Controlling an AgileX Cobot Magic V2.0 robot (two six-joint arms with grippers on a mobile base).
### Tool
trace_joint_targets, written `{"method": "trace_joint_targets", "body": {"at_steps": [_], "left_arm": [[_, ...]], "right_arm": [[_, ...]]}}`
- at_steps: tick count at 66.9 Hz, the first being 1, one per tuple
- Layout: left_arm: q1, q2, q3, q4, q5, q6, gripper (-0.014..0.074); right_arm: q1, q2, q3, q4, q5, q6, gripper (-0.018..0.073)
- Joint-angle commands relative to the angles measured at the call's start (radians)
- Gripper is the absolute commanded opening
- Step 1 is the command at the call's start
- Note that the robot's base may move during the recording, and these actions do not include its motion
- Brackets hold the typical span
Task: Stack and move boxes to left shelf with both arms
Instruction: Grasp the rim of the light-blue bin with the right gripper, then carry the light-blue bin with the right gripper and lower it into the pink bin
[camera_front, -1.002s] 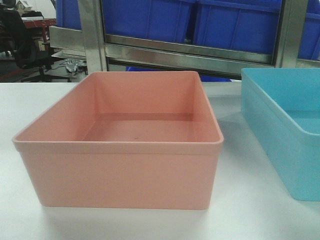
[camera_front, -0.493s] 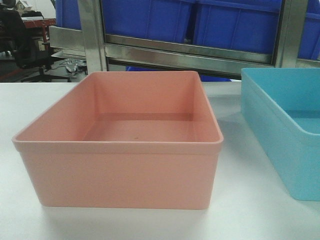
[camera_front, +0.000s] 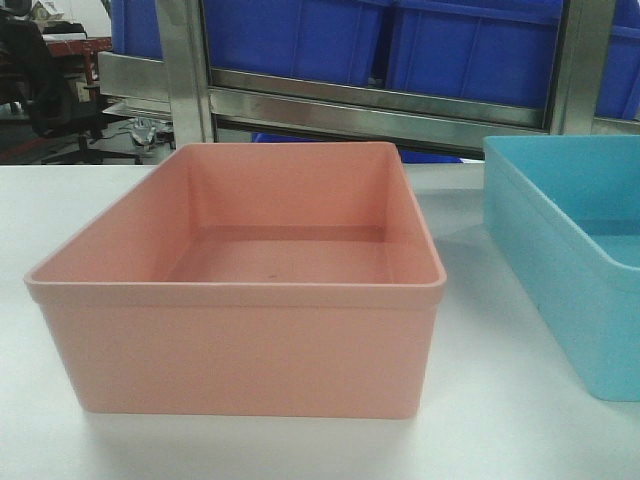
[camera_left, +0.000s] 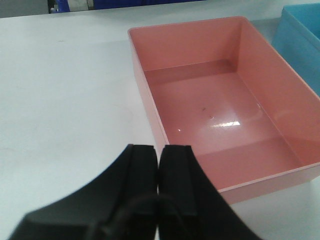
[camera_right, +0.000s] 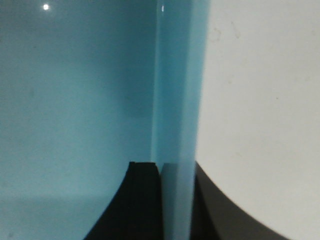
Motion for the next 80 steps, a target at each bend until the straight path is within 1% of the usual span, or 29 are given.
{"method": "trace_joint_targets", "body": {"at_steps": [1,9,26,31,40,43,50,53,57,60,69,75,80], "left_arm": [[-0.005,-0.003,-0.031,-0.001,-0.074,0.0,-0.0013],[-0.005,-0.003,-0.031,-0.001,-0.072,0.0,-0.0013],[-0.005,-0.003,-0.031,-0.007,-0.072,0.0,-0.0013],[-0.005,-0.003,-0.031,-0.01,-0.072,0.0,-0.0013],[-0.005,-0.003,-0.031,-0.014,-0.072,0.0,-0.0013],[-0.005,-0.003,-0.031,-0.013,-0.072,0.0,-0.0013],[-0.005,-0.003,-0.031,-0.022,-0.072,0.0,-0.0013],[-0.005,-0.003,-0.031,-0.023,-0.072,0.0,-0.0013],[-0.005,-0.003,-0.031,-0.023,-0.072,0.0,-0.0013],[-0.005,-0.003,-0.031,-0.023,-0.072,0.0,-0.0013],[-0.005,-0.003,-0.031,-0.023,-0.072,0.0,-0.0013],[-0.005,-0.003,-0.031,-0.023,-0.072,0.0,-0.0013],[-0.005,-0.003,-0.031,-0.023,-0.072,0.0,-0.0013]], "right_arm": [[-0.006,-0.059,-0.032,-0.016,-0.019,-0.013,0.0056],[-0.006,-0.1,-0.032,0.003,-0.008,-0.012,0.0056],[-0.005,-0.269,-0.032,0.135,0.042,0.002,0.0056],[-0.005,-0.326,-0.032,0.167,0.067,0.033,0.0056],[0.0,-0.421,-0.032,0.2,0.128,0.121,0.0056],[0.007,-0.449,-0.032,0.202,0.152,0.147,0.0056],[0.043,-0.509,-0.032,0.203,0.208,0.248,0.0056],[0.068,-0.534,-0.032,0.203,0.228,0.304,0.0056],[0.119,-0.554,-0.032,0.203,0.24,0.401,0.0056],[0.15,-0.565,-0.032,0.203,0.247,0.443,0.0056],[0.295,-0.568,-0.04,0.203,0.266,0.585,0.0056],[0.392,-0.568,-0.041,0.203,0.218,0.661,0.0056],[0.483,-0.561,-0.041,0.203,0.164,0.745,0.0056]]}}
